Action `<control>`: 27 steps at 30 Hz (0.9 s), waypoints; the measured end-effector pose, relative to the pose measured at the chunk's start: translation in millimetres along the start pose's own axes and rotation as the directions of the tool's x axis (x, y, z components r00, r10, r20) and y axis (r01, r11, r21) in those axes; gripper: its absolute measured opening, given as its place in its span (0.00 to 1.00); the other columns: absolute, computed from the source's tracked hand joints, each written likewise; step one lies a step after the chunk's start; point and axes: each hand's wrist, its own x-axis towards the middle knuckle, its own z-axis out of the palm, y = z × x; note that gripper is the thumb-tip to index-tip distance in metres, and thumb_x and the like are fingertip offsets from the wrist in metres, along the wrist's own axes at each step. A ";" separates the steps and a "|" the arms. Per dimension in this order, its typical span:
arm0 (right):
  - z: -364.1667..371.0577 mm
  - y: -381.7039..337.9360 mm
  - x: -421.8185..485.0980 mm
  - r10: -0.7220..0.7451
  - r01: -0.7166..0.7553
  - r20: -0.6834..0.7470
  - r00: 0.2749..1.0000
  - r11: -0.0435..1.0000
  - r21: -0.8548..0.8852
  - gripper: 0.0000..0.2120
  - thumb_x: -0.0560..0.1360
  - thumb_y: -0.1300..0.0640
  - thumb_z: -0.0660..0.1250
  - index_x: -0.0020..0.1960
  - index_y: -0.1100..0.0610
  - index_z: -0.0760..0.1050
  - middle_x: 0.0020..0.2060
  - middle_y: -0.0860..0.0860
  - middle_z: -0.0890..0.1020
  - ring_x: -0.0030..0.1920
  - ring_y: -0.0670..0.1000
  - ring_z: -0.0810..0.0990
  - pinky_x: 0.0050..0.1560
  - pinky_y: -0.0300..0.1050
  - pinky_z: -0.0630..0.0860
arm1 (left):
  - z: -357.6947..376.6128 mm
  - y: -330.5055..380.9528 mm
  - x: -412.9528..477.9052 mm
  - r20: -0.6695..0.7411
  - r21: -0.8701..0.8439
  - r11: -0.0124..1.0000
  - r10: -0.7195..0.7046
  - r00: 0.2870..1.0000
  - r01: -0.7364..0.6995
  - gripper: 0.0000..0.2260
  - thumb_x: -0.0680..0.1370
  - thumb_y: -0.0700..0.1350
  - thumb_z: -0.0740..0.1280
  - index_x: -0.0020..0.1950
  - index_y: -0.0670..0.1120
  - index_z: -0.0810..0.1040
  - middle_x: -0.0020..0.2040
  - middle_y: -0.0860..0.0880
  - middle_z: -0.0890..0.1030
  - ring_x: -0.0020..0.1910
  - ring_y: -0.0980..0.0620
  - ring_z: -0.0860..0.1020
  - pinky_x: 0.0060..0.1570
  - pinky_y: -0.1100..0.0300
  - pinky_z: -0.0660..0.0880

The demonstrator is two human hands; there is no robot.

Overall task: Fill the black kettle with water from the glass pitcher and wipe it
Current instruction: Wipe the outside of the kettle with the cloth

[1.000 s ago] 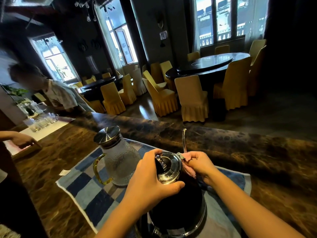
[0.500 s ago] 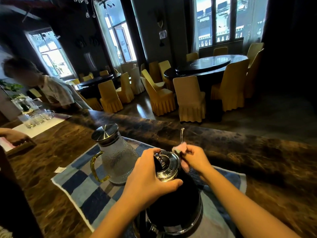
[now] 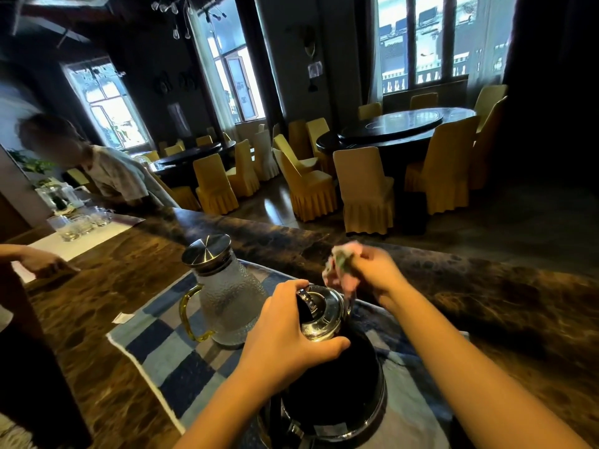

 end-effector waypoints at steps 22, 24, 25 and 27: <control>-2.2 32.5 -5.0 0.312 -0.252 0.170 0.935 0.920 -0.300 0.06 0.79 0.61 0.62 0.47 0.59 0.77 0.38 0.55 0.80 0.37 0.49 0.78 0.39 0.42 0.73 | 0.3 0.0 2.7 -0.012 0.002 1.000 0.026 1.000 -0.026 0.46 0.53 0.68 0.69 0.69 0.55 0.62 0.61 0.60 0.69 0.62 0.59 0.70 0.60 0.58 0.73; -5.1 31.1 -3.9 0.336 -0.298 0.208 0.919 0.935 -0.193 0.07 0.79 0.62 0.61 0.43 0.57 0.75 0.34 0.53 0.78 0.34 0.48 0.76 0.39 0.42 0.73 | -0.1 0.9 2.7 -0.012 -0.004 1.000 0.018 1.000 -0.018 0.46 0.53 0.68 0.68 0.69 0.55 0.62 0.60 0.61 0.69 0.62 0.59 0.70 0.60 0.58 0.74; -6.6 35.6 -3.7 0.326 -0.320 0.242 0.914 0.945 -0.065 0.07 0.79 0.62 0.62 0.43 0.57 0.76 0.34 0.53 0.77 0.35 0.49 0.76 0.40 0.42 0.73 | -0.3 1.1 2.8 -0.010 -0.004 1.000 0.016 1.000 -0.016 0.46 0.53 0.68 0.68 0.69 0.55 0.62 0.60 0.61 0.68 0.62 0.59 0.70 0.61 0.58 0.74; -5.9 50.9 -7.0 0.297 -0.384 0.307 0.904 0.880 0.279 0.03 0.76 0.61 0.66 0.44 0.56 0.78 0.36 0.53 0.76 0.37 0.51 0.75 0.45 0.45 0.72 | -0.1 1.1 2.4 -0.010 0.002 1.000 0.015 1.000 -0.015 0.46 0.53 0.68 0.69 0.69 0.56 0.61 0.61 0.60 0.69 0.63 0.59 0.70 0.61 0.56 0.74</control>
